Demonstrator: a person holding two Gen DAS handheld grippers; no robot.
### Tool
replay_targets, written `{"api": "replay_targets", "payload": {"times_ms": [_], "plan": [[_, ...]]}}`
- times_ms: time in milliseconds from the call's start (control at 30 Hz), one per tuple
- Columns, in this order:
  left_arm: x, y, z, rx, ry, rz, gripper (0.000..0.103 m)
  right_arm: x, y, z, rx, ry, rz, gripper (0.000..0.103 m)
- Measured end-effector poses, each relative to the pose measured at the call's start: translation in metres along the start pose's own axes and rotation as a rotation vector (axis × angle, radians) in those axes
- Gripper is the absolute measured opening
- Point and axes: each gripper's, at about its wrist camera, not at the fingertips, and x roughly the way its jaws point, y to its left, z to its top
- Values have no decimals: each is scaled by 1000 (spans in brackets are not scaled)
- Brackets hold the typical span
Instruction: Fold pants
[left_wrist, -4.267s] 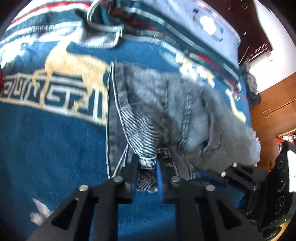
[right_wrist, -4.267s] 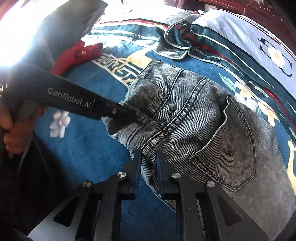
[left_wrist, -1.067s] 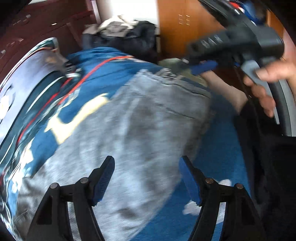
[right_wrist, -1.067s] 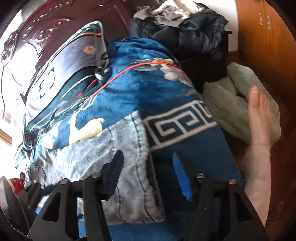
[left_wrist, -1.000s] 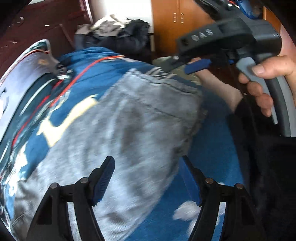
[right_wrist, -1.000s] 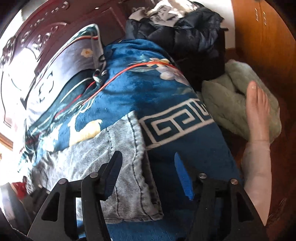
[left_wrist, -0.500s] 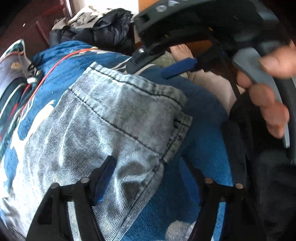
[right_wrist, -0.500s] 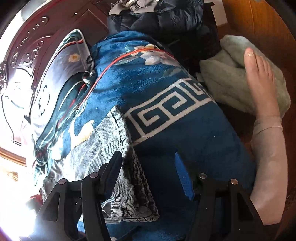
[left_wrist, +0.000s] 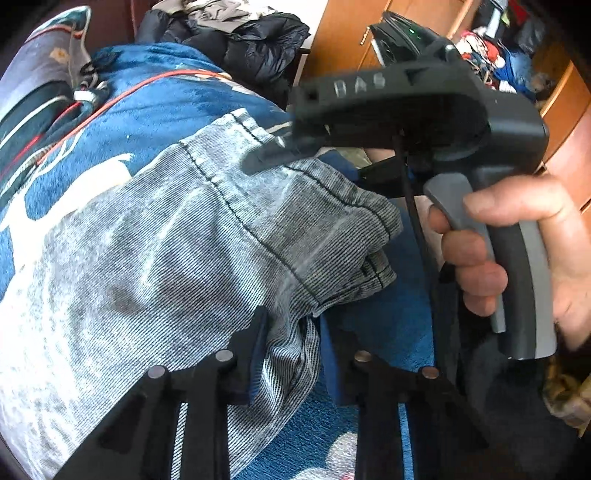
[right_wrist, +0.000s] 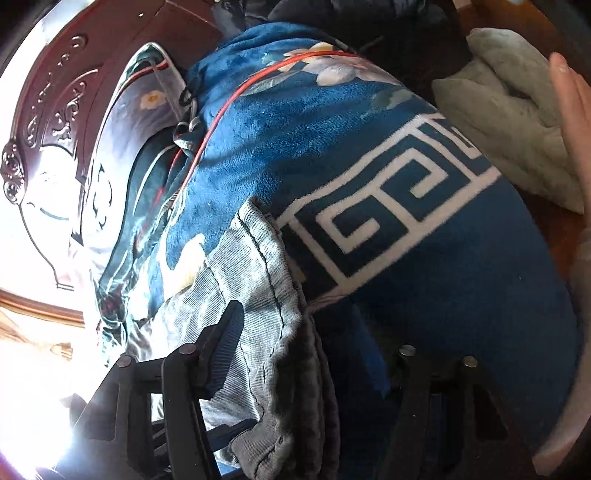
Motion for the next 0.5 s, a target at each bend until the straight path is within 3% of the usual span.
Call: {"api": "replay_targets", "payload": {"times_ms": [33, 67, 267, 500], "plan": [[-2, 2, -1, -13, 0, -10, 26, -1, 1, 0, -5, 0, -6, 23], [-4, 4, -1, -27, -2, -19, 25, -2, 1, -1, -4, 2, 16, 17], [-22, 9, -10, -82, -34, -59, 19, -19, 12, -4, 2, -54, 89, 12], [-47, 17, -23, -122, -84, -80, 17, -28, 55, -9, -103, -95, 63, 12]]}}
